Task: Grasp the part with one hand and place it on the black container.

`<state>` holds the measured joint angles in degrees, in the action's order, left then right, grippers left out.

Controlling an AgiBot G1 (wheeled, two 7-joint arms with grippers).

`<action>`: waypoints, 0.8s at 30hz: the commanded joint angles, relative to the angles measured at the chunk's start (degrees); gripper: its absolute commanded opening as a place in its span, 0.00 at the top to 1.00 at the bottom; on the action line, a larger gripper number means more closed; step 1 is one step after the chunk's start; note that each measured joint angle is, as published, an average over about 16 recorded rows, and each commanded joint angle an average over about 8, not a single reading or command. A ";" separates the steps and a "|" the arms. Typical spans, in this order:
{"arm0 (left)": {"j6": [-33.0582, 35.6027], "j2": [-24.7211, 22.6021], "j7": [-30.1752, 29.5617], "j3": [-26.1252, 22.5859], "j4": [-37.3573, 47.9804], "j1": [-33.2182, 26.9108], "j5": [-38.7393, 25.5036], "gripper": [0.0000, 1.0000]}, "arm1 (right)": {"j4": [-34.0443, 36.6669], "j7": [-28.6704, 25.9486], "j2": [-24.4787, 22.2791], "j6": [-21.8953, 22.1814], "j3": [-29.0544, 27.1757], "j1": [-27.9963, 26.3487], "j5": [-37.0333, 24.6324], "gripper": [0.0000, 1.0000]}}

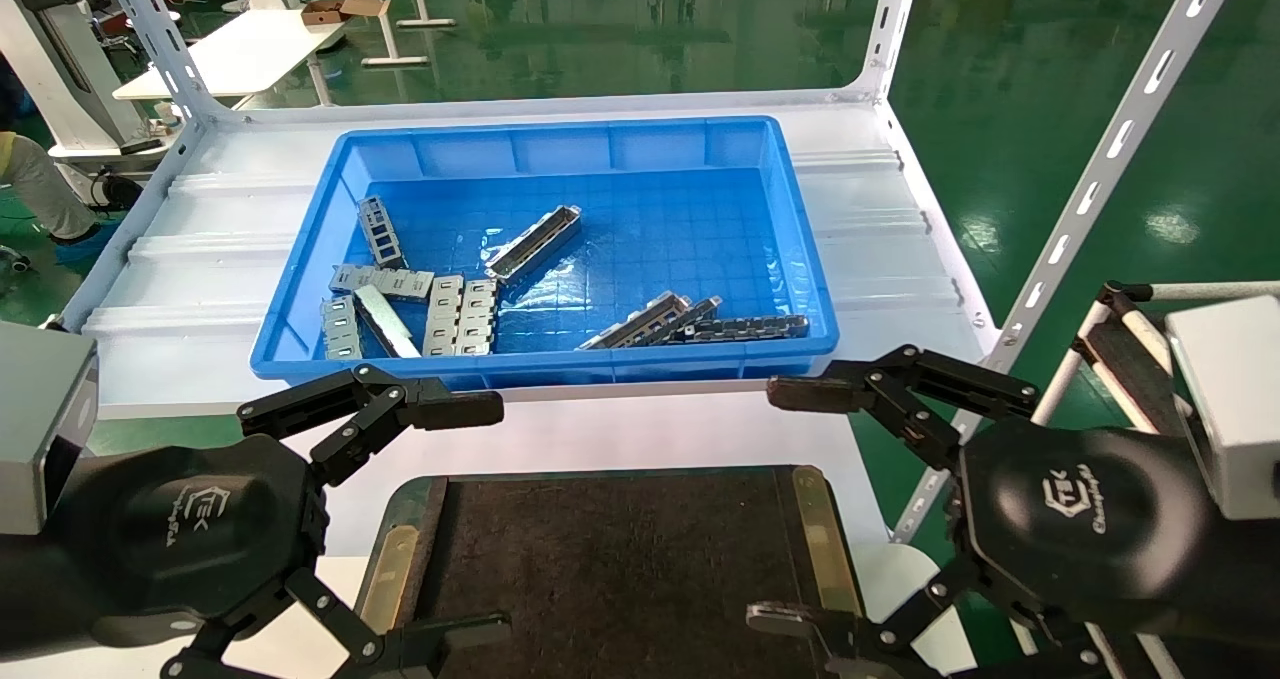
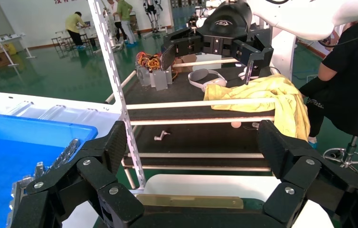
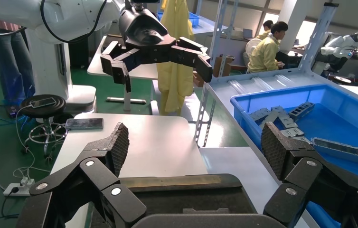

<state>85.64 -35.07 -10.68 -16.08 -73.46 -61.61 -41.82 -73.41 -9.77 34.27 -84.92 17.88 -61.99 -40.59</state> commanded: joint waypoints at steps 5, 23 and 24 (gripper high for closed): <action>0.01 0.01 -0.01 0.01 -0.01 0.01 -0.01 0.00 | 0.00 0.00 0.00 0.00 0.00 0.00 0.00 0.00; -1.92 -2.49 0.98 -0.90 1.60 -2.44 -2.56 0.00 | 0.05 0.03 0.01 -0.02 0.03 -0.03 0.01 0.00; -2.39 -2.88 1.16 -1.07 1.89 -2.81 -3.15 0.00 | 0.05 0.03 0.00 -0.02 0.04 -0.03 0.01 0.00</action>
<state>82.85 -38.07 -9.48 -17.26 -71.19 -64.59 -45.44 -73.37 -9.74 34.28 -84.94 17.91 -62.02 -40.58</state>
